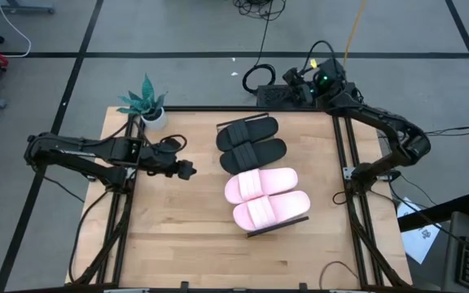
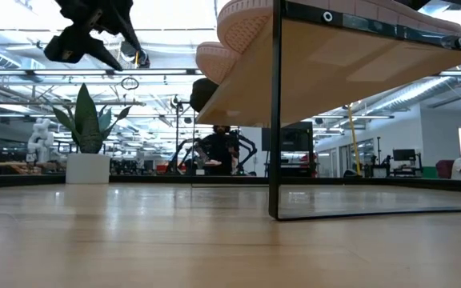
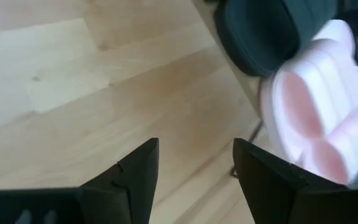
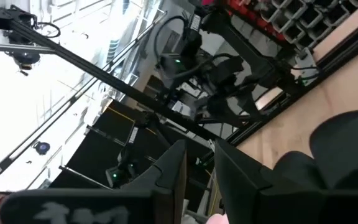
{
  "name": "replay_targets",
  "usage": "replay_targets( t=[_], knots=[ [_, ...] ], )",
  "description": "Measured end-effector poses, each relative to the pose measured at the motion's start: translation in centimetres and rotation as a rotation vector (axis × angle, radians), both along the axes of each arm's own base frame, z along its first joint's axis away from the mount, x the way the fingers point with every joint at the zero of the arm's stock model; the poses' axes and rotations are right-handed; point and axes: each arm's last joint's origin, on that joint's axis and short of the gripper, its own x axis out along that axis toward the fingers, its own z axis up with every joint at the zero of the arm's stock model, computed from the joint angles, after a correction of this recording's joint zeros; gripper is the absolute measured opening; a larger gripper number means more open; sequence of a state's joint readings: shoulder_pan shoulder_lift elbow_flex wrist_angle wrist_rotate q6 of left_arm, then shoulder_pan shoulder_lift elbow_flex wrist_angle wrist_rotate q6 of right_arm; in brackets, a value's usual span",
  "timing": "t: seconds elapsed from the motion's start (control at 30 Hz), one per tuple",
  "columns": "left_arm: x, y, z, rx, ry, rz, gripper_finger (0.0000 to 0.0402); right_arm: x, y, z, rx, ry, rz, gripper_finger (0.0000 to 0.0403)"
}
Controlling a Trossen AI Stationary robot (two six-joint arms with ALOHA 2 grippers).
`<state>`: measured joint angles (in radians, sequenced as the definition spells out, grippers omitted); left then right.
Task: Pick and place slides into the shelf
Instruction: Adjust the shelf
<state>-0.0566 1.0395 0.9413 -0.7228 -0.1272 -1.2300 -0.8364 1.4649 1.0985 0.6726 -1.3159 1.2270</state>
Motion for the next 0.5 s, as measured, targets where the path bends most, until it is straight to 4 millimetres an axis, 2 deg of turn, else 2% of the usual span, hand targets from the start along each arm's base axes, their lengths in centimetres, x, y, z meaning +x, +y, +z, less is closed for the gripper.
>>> replay_targets(
  t=[0.13,0.23,0.5],
  knots=[
    [-0.2,0.3,-0.2,0.054,0.031,0.0,0.02,-1.3,1.0,1.7,-0.021,-0.019,-0.009,0.0073],
    [-0.2,0.5,-0.2,0.078,0.042,-0.013,0.0198,-2.6,2.8,3.6,-0.037,-0.031,0.004,0.0073],
    [-0.3,0.6,-0.2,0.111,0.052,-0.051,0.0204,-6.6,11.3,8.3,-0.066,-0.071,0.14,0.0073]
  ],
)
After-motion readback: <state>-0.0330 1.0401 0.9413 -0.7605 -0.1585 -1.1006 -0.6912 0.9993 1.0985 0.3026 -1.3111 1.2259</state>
